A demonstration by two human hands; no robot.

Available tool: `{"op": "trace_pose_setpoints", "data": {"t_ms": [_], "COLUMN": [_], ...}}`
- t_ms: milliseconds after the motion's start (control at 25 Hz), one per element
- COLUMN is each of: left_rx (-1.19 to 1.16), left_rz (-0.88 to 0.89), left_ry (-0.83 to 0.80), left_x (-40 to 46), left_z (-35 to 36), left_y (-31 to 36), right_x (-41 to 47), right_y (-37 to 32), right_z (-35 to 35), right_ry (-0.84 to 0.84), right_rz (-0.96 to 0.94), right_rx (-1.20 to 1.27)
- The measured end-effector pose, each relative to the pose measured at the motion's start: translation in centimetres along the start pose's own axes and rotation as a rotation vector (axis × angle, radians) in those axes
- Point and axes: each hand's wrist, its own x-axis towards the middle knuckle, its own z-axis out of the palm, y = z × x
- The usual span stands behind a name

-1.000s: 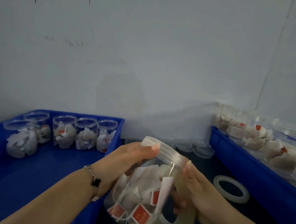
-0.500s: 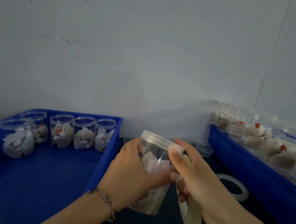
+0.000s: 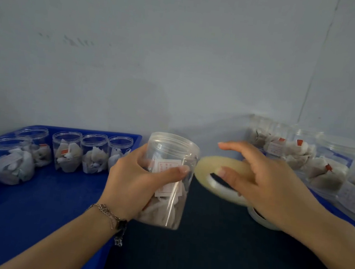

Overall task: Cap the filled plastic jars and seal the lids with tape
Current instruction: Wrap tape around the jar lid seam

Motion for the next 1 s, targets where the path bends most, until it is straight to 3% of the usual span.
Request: {"op": "trace_pose_setpoints", "data": {"t_ms": [120,560,760,840,920,1000], "left_rx": [-0.038,-0.042,-0.164,-0.255,-0.319,-0.449], "left_rz": [-0.039,-0.144,-0.200,-0.316,-0.251,-0.303], "left_ry": [-0.002,-0.011,-0.116,-0.184,-0.246,-0.040], "left_x": [0.0,-0.5,-0.8,-0.4,-0.4,-0.2], "left_z": [-0.2,0.3,0.2,0.6,0.7,0.9], "left_y": [0.2,0.6,0.4,0.7,-0.2,-0.2], "right_x": [0.3,2.4,3.2,3.5,3.6,3.7], "right_y": [0.8,2.9,2.5,1.7,0.9,0.2], "right_z": [0.6,5.1,6.4,6.7,7.1,7.1], "right_ry": [0.047,-0.122,-0.164,-0.200,-0.136,-0.055], "right_rz": [-0.060,0.013,0.063,0.120,0.140,0.154], "right_rx": [-0.306,-0.654,-0.581,-0.564,-0.518,-0.463]}}
